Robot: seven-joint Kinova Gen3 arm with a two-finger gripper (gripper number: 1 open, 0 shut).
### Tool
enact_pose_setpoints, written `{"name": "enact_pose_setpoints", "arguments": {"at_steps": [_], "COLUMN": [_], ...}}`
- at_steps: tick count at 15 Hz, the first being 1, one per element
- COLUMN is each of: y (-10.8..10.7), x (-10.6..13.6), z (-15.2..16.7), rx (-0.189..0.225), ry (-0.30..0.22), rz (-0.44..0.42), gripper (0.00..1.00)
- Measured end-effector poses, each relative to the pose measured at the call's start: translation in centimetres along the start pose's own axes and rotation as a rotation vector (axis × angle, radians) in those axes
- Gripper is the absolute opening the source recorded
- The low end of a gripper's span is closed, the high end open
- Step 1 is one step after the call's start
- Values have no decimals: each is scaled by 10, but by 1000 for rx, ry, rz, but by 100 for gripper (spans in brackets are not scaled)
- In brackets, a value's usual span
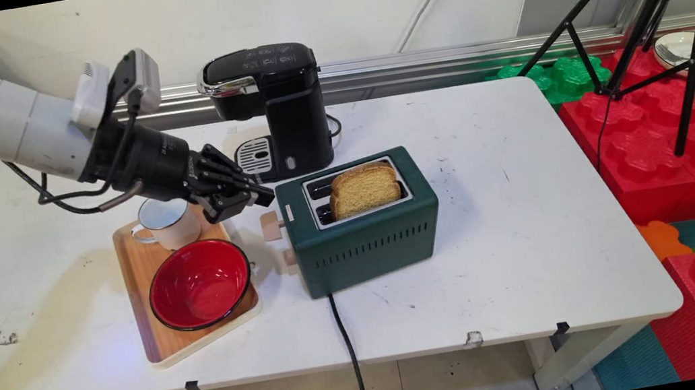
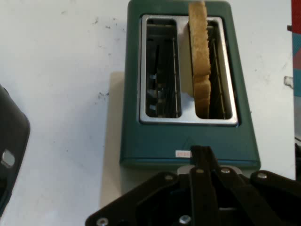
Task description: Press the toaster switch
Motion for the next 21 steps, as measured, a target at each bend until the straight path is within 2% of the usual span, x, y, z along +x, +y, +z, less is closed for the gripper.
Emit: {"name": "enact_pose_setpoints", "arguments": {"at_steps": [11, 21], "y": [-2, -1], "x": [-13, -20], "z": [20, 41], "rx": [18, 6], "ry": [-39, -68], "rz": [6, -10], "gripper": [0, 0]}}
